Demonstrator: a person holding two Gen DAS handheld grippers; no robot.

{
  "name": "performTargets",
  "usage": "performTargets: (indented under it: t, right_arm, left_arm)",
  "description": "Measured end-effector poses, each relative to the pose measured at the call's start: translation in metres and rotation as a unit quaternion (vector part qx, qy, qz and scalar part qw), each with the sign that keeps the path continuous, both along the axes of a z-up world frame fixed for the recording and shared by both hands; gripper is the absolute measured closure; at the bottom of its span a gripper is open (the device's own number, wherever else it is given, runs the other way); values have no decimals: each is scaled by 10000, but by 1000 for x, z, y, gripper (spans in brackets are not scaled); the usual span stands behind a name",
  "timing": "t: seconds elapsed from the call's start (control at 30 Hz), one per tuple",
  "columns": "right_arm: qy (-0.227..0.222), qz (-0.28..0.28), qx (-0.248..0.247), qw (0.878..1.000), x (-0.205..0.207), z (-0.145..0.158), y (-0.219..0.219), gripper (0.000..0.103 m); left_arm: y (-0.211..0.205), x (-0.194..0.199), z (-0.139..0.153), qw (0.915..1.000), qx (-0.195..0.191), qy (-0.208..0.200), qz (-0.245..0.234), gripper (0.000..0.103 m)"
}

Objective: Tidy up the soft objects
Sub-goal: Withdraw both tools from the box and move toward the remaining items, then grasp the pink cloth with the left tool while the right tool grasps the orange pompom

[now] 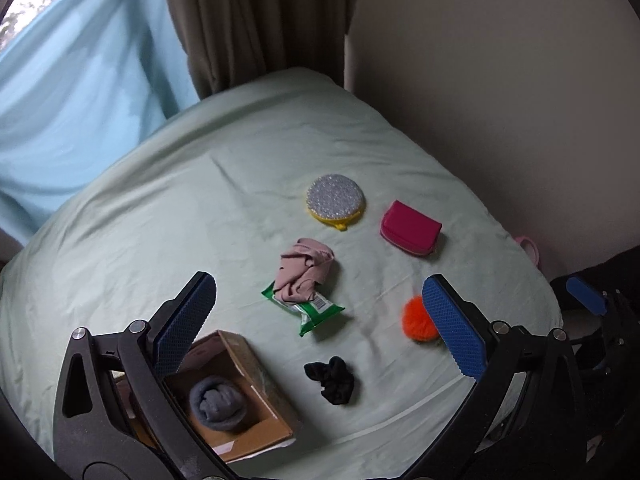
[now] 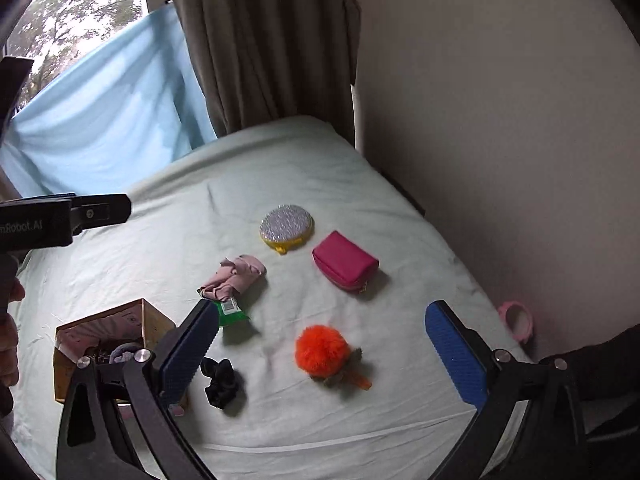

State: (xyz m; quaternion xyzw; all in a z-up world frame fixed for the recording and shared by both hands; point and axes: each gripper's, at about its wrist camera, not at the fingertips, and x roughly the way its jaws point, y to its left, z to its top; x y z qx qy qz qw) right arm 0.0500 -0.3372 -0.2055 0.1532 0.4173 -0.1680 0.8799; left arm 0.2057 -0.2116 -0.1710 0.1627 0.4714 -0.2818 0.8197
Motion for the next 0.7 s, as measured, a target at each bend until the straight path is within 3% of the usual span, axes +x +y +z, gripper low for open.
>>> performTargets:
  t: [0.37, 0.7]
  right_arm:
    - [795, -124, 454, 9957, 34, -112, -4, 1]
    - [1298, 55, 740, 9888, 54, -196, 3, 13]
  left_arm:
    - [-49, 79, -127, 9915, 858, 619, -756, 0]
    - [-78, 124, -234, 9774, 1266, 1271, -1122, 5]
